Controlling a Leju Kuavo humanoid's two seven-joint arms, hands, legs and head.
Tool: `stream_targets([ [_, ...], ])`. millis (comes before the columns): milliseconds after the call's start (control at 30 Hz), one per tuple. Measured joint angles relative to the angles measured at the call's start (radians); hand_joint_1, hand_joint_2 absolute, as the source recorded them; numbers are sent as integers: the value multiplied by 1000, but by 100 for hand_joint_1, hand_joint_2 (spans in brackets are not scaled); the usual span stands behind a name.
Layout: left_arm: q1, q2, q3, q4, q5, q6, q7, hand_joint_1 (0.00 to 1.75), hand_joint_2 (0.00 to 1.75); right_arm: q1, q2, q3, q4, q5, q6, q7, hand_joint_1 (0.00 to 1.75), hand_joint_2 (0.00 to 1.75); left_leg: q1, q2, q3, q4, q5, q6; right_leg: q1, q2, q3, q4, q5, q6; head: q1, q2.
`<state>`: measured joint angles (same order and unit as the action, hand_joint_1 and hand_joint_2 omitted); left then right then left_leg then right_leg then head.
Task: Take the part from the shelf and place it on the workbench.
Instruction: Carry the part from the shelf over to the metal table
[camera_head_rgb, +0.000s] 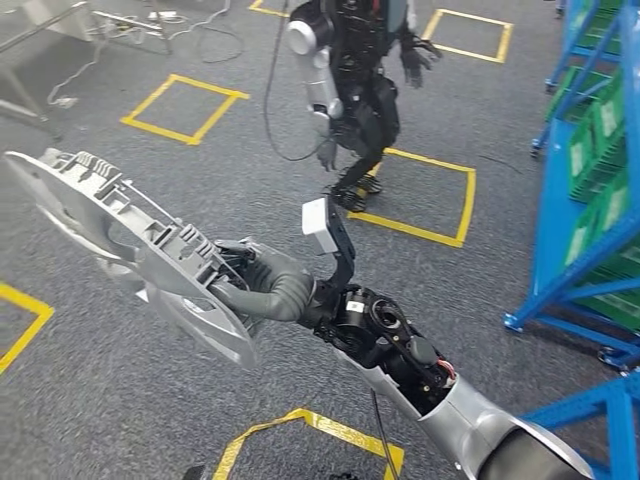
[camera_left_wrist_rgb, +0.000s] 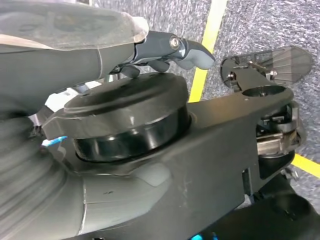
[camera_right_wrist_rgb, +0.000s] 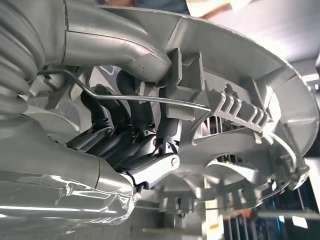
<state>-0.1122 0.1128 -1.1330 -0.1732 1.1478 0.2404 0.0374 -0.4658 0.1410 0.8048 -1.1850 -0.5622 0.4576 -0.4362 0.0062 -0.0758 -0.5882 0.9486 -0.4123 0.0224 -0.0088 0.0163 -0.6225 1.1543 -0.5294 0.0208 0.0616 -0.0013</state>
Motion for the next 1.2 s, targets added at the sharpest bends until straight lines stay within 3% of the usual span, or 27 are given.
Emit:
stream_targets([
  [67,-1,-4,0,0,-1,1,0,0,175,3,-3,1,-4,0,-3,1,164,175,-1,-25,0,2,0,-3,2,43,53,-135,62,-14,1,0],
  [100,-1,-6,0,0,-2,1,0,0,175,5,-4,2,-6,0,-4,1,164,175,0,-36,-3,1,1,-6,2,58,67,-171,72,-17,2,0],
  [133,0,-7,0,0,-2,2,0,0,175,6,-5,3,-8,1,-4,1,164,175,1,-46,-6,0,3,-11,2,62,73,-184,71,-19,3,0],
  [200,3,-4,0,0,-5,2,0,0,175,9,-6,6,-15,2,-6,1,164,175,3,-59,-9,-4,6,-22,-1,41,80,-196,74,-21,4,0],
  [267,4,-2,0,1,-9,1,1,0,175,11,-6,7,-23,6,-11,2,164,175,-2,-15,-28,36,-21,-30,-7,17,91,-211,80,-27,-7,0],
  [333,2,0,0,1,-14,0,2,0,175,17,-9,7,-31,11,-16,3,164,175,-2,44,-86,159,-84,-39,-7,-10,96,-218,82,-32,-25,0],
  [400,0,1,0,1,-16,0,3,0,175,26,-15,8,-39,14,-18,3,164,175,3,62,-146,281,-127,-48,-6,-38,96,-218,80,-32,-35,0],
  [433,0,2,0,1,-16,0,3,0,175,30,-17,8,-42,15,-17,3,164,175,5,65,-151,293,-122,-50,-6,-51,96,-218,79,-31,-38,0],
  [467,0,3,0,1,-16,0,3,0,175,33,-19,8,-44,17,-17,4,164,175,6,70,-133,259,-99,-52,-7,-62,97,-217,77,-29,-40,0],
  [567,2,6,0,1,-17,0,4,0,175,35,-20,8,-54,24,-17,6,164,175,4,115,-19,42,-12,-50,-5,-88,101,-212,67,-16,-47,0],
  [633,2,7,0,1,-19,-1,4,0,175,34,-21,9,-61,29,-18,7,164,175,-3,124,5,-9,-5,-39,1,-100,103,-210,62,-6,-47,0],
  [700,3,7,0,1,-18,-2,7,0,175,35,-21,10,-67,30,-17,9,164,175,-3,102,4,-8,-5,-25,1,-112,108,-209,55,4,-42,0],
  [767,3,7,0,1,-14,-2,11,0,175,33,-21,10,-71,31,-12,11,164,175,0,83,7,-10,-4,-13,-4,-89,100,-173,26,13,-37,0],
  [867,0,4,0,1,-8,-2,14,0,175,32,-22,11,-71,30,0,12,164,175,1,56,9,-11,-4,-2,-7,-31,11,29,-72,18,-16,0],
  [900,0,2,0,1,-6,-2,14,0,175,32,-23,12,-70,30,3,12,164,175,0,44,9,-11,-5,-1,-7,-25,-20,89,-91,17,-9,0],
  [933,0,1,0,1,-5,-2,14,0,175,32,-23,12,-70,30,4,12,164,175,-2,30,10,-10,-5,0,-6,-21,-37,113,-88,15,-5,0],
  [967,0,1,0,1,-4,-3,14,0,175,32,-23,13,-70,30,4,12,164,175,-3,16,11,-10,-5,0,-4,-18,-34,96,-64,11,-1,0],
  [1000,0,0,0,1,-4,-3,14,0,175,31,-23,13,-70,30,4,12,164,175,-4,1,13,-10,-5,0,-2,-10,-13,37,-22,4,2,0],
  [1067,-1,-2,0,1,-4,-3,16,0,175,28,-24,14,-68,29,6,10,164,175,-4,-26,14,-9,-5,-2,0,29,44,-109,54,-13,5,0],
  [1133,-1,-5,0,1,-6,-4,17,0,175,25,-24,16,-65,27,8,8,164,175,-2,-48,8,-8,-3,-8,1,54,75,-183,76,-25,6,0],
  [1200,1,-5,0,1,-10,-4,17,0,175,24,-24,19,-62,26,9,5,164,175,-1,-69,3,-10,1,-19,-1,38,84,-196,72,-28,8,0],
])
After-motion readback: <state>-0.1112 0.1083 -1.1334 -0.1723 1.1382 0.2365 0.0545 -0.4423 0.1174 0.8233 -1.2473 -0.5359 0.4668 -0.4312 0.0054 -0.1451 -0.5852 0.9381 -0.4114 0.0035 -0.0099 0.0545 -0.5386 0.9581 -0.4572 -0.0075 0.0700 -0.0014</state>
